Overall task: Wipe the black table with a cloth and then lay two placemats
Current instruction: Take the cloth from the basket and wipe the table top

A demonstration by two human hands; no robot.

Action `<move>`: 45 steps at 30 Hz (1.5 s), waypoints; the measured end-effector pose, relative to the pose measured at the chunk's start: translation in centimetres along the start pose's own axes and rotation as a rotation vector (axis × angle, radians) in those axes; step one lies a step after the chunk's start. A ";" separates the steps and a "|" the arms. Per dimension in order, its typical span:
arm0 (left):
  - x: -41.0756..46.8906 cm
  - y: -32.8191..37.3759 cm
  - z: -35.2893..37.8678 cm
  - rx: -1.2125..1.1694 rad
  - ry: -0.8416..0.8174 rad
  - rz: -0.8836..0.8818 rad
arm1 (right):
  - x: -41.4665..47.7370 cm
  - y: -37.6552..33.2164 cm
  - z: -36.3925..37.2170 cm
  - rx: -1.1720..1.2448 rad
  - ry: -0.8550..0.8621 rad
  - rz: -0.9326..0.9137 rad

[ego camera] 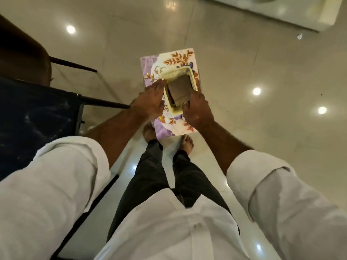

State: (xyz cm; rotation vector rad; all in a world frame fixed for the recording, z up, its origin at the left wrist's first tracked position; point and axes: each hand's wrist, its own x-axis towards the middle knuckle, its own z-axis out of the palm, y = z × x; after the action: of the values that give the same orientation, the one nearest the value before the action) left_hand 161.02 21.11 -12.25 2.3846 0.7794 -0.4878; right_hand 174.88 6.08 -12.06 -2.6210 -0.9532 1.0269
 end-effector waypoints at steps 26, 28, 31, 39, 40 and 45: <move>19.5 -1.6 9.5 -0.034 -0.111 -0.019 | 13.7 2.3 10.5 0.662 -0.010 0.661; 18.6 -1.8 8.9 -0.147 -0.136 -0.025 | 13.1 1.7 10.0 0.752 0.012 0.670; 16.5 -2.3 7.0 -0.411 -0.158 -0.054 | 11.8 1.0 8.2 0.917 0.031 0.736; 2.7 -3.8 -1.3 -1.392 -0.046 -0.094 | 5.3 -2.1 0.6 1.508 -0.452 0.395; 0.8 -4.1 -2.1 -1.470 -0.025 -0.103 | 4.8 -2.8 0.0 1.498 -0.533 0.353; -11.2 -5.8 -5.3 -1.480 0.367 -0.274 | 0.5 -11.8 -2.4 1.147 -0.727 0.031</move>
State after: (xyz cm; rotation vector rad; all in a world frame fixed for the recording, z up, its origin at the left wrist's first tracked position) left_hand 149.69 23.57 -4.96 0.9669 1.0760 0.3894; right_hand 170.81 15.76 -6.23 -1.3226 -0.2058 1.8400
